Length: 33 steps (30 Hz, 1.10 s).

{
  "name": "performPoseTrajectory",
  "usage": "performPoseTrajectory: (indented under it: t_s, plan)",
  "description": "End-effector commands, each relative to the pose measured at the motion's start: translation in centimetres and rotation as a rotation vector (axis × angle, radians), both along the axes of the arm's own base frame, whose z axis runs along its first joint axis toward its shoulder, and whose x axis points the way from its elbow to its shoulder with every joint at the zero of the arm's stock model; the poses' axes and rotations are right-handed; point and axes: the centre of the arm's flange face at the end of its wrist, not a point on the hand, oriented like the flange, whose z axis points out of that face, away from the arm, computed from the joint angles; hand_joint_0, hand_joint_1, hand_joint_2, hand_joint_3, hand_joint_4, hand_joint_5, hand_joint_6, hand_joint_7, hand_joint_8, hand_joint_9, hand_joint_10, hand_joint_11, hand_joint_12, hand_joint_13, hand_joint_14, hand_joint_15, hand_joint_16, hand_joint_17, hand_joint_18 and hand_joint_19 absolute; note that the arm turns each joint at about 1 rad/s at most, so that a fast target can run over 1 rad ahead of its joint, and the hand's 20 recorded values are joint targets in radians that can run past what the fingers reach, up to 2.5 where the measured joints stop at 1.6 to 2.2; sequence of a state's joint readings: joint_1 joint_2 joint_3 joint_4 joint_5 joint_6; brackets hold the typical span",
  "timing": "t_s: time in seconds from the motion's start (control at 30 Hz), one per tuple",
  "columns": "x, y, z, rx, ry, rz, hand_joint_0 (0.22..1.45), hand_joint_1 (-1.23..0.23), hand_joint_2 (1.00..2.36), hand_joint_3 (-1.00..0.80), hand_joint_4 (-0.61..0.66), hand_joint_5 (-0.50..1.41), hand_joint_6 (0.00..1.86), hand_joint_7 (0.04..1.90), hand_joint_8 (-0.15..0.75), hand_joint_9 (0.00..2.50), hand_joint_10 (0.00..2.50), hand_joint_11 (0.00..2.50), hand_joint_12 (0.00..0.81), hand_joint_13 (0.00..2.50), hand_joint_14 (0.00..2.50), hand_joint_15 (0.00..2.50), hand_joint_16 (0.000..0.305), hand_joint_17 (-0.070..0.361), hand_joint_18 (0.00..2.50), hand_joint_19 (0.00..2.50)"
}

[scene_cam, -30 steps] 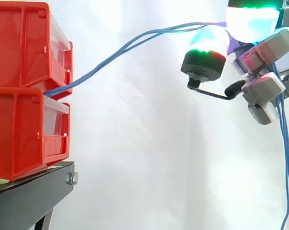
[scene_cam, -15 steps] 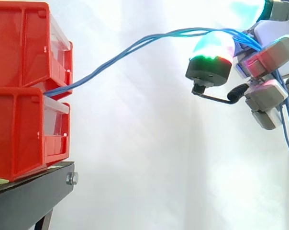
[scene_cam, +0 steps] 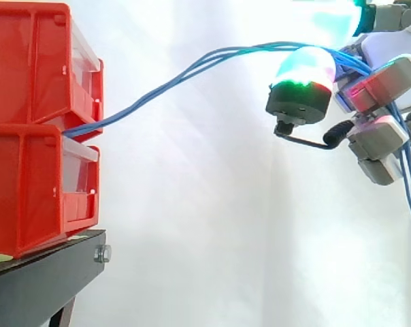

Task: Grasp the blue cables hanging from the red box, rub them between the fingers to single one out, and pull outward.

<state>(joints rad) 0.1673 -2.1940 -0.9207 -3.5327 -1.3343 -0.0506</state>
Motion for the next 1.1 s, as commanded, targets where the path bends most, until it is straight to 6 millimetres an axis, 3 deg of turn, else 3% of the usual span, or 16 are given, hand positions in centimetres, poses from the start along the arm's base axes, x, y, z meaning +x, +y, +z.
performPoseTrajectory:
  t_s: [0.0, 0.1, 0.2, 0.37, 0.67, 0.8, 1.07]
  plan:
    - [-0.02, -0.01, -0.03, 0.000, 0.001, 0.000, 0.60, -0.65, 1.02, -0.24, 0.06, -0.17, 0.85, 1.04, 0.257, 1.26, 0.03, 0.94, 0.352, 1.00, 0.03, 0.78, 0.048, 0.108, 0.76, 0.76]
    - [-0.01, -0.01, 0.04, 0.000, -0.001, 0.000, 0.61, -0.74, 1.02, -0.15, 0.07, -0.18, 0.87, 1.05, 0.253, 1.22, 0.02, 0.94, 0.355, 1.00, 0.03, 0.78, 0.049, 0.110, 0.77, 0.75]
    - [-0.01, -0.12, 0.04, -0.001, -0.001, -0.001, 0.65, -0.81, 1.02, -0.15, -0.01, -0.18, 0.88, 1.08, 0.254, 1.21, 0.02, 0.96, 0.346, 0.97, 0.03, 0.77, 0.048, 0.108, 0.77, 0.73]
    - [-0.01, -0.12, 0.04, -0.008, 0.000, 0.002, 0.72, -0.90, 1.02, -0.26, -0.08, -0.19, 0.91, 1.06, 0.238, 1.20, 0.02, 0.94, 0.342, 0.97, 0.03, 0.75, 0.047, 0.105, 0.77, 0.70]
    - [-0.01, -0.12, 0.04, -0.010, 0.000, 0.002, 0.79, -0.90, 1.00, -0.48, -0.12, -0.18, 0.93, 1.05, 0.224, 1.21, 0.02, 0.93, 0.330, 0.97, 0.03, 0.74, 0.045, 0.101, 0.78, 0.70]
    - [-0.03, -0.14, 0.03, -0.011, 0.002, 0.001, 0.73, -0.88, 1.00, -0.50, -0.04, -0.17, 0.92, 1.04, 0.225, 1.23, 0.02, 0.92, 0.330, 0.97, 0.03, 0.75, 0.045, 0.100, 0.79, 0.69]
    - [-0.01, -0.12, 0.04, -0.010, 0.000, 0.002, 0.54, -0.65, 1.00, -0.50, 0.05, -0.15, 0.88, 1.04, 0.253, 1.30, 0.02, 0.90, 0.353, 1.01, 0.03, 0.77, 0.048, 0.108, 0.81, 0.74]
